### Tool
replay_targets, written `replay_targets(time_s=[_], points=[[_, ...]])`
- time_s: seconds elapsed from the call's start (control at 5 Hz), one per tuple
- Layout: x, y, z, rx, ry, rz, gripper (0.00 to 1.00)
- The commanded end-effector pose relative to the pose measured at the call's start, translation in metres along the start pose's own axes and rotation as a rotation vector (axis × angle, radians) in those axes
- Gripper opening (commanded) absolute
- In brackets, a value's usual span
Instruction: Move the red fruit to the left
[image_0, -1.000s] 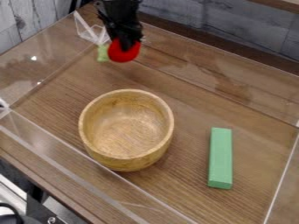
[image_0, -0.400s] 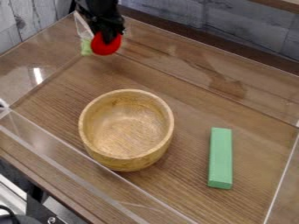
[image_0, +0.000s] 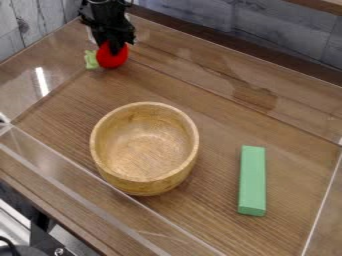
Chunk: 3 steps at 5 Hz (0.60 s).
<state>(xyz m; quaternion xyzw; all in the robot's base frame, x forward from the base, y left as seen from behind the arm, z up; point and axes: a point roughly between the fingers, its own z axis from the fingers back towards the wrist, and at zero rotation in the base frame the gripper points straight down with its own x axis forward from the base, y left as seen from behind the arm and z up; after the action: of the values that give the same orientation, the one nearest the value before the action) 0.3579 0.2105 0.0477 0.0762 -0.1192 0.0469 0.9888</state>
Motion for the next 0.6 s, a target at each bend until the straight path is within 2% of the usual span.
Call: replay_targets(time_s=[0.0, 0.4], points=[[0.014, 0.014, 0.010, 0.048, -0.057, 0.037, 0.00], [0.013, 0.004, -0.007, 0.054, -0.041, 0.088, 0.00]])
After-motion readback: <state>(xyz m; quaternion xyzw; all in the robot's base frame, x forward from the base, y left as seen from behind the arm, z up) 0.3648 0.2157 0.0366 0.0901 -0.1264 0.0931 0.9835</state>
